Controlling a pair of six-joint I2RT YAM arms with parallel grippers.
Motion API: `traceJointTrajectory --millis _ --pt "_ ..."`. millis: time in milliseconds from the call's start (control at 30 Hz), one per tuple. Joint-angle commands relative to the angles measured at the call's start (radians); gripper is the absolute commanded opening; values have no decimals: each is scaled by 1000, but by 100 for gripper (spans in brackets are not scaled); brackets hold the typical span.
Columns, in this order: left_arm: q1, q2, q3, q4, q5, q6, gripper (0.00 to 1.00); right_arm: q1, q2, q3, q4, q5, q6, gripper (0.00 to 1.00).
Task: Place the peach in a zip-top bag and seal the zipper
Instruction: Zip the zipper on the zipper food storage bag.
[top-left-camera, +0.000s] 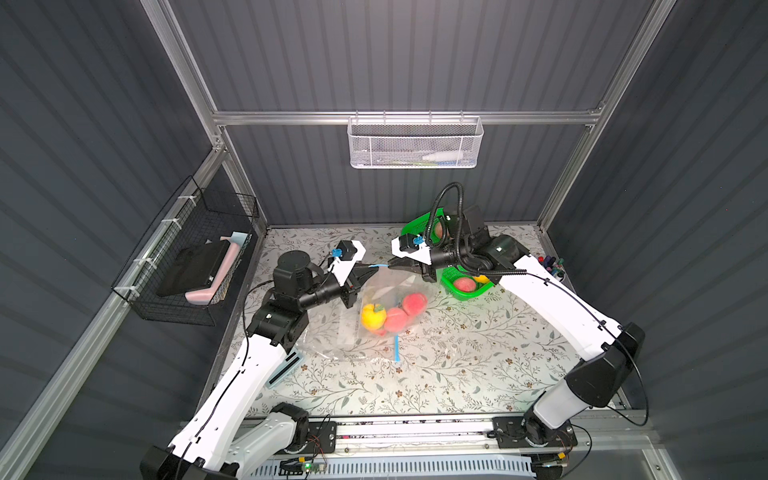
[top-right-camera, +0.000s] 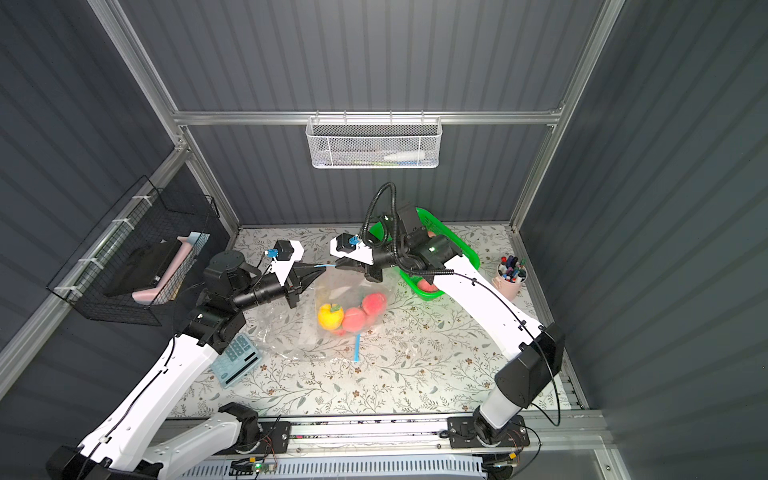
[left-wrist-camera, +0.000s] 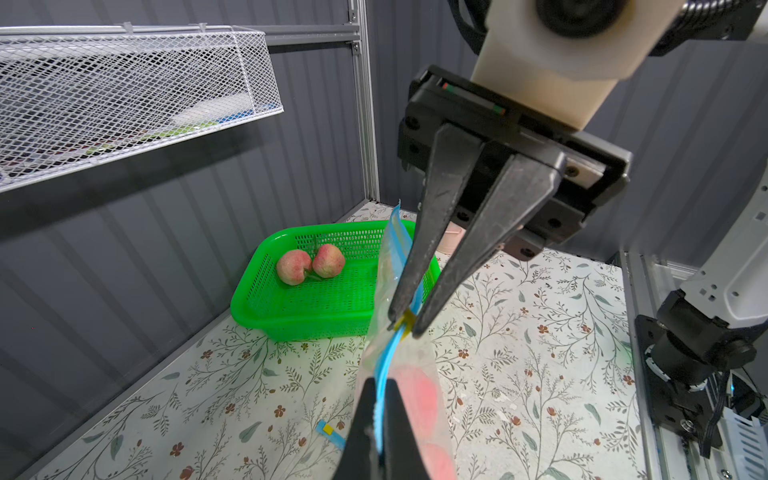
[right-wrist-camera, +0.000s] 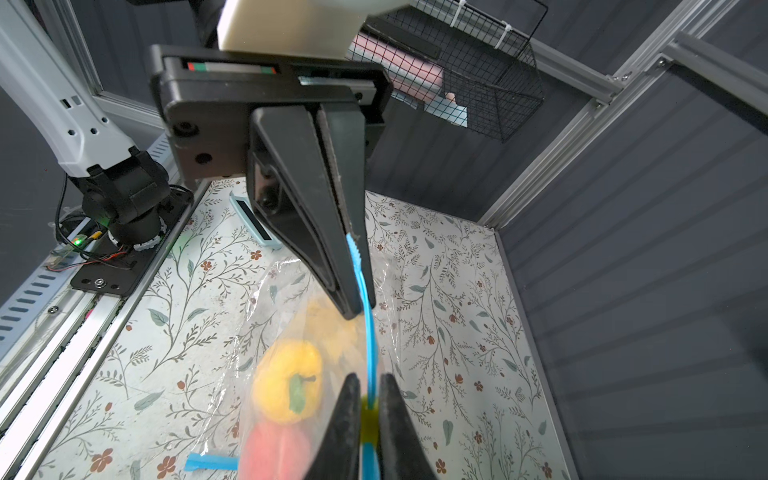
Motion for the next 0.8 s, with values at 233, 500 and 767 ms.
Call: traceJointTrajectory --millis 233,500,767 --pt "3 -1 7 20 65 7 0 2 17 18 -3 7 1 26" --pt "3 -20 2 4 3 7 0 -2 5 10 -30 29 -23 14" --pt "3 -99 -32 11 -175 -26 0 -56 -18 -16 -103 134 -63 13"
